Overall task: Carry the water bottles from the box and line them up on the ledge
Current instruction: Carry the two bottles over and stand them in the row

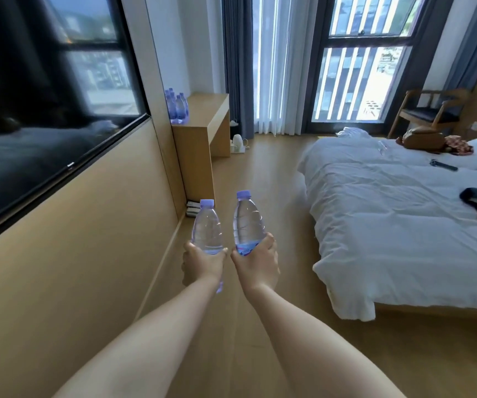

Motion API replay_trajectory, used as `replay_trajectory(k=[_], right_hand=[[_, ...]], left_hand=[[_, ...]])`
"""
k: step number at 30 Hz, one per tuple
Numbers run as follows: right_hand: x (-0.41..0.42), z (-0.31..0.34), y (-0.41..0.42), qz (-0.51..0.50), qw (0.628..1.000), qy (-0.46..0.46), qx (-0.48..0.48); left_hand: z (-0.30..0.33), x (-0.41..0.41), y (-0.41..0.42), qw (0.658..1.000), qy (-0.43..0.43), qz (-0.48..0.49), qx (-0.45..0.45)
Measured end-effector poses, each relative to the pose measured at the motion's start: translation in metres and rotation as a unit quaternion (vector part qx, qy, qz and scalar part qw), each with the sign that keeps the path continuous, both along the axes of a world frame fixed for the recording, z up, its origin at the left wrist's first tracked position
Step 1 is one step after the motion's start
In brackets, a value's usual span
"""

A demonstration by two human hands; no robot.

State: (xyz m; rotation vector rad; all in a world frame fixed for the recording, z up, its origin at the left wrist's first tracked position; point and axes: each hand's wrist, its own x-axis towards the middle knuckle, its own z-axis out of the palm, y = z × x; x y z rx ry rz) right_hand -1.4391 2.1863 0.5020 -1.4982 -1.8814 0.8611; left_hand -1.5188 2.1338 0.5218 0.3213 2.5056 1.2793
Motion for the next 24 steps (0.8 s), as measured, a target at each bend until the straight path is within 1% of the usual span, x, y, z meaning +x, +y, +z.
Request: replay_trajectory(k=[5, 9, 14, 19, 24], right_hand=[[-0.039, 0.002, 0.081, 0.004, 1.0, -0.01, 0.002], [-0.075, -0.009, 0.154, 0.0, 0.999, -0.033, 0.008], [-0.146, -0.019, 0.246, -0.031, 0.999, -0.023, 0.0], [-0.227, -0.003, 0.334, -0.042, 0.999, -0.015, 0.005], [-0.281, 0.014, 0.414, -0.072, 0.997, -0.001, 0.003]], left_hand=[[0.0, -0.043, 0.08, 1.0, 0.006, 0.006, -0.013], [-0.015, -0.088, 0.145, 1.0, 0.0, 0.01, -0.022], [-0.031, -0.164, 0.237, 1.0, -0.008, 0.007, -0.026], [-0.012, -0.247, 0.336, 1.0, -0.011, -0.015, 0.007], [0.014, -0.304, 0.418, 0.999, 0.02, -0.05, -0.002]])
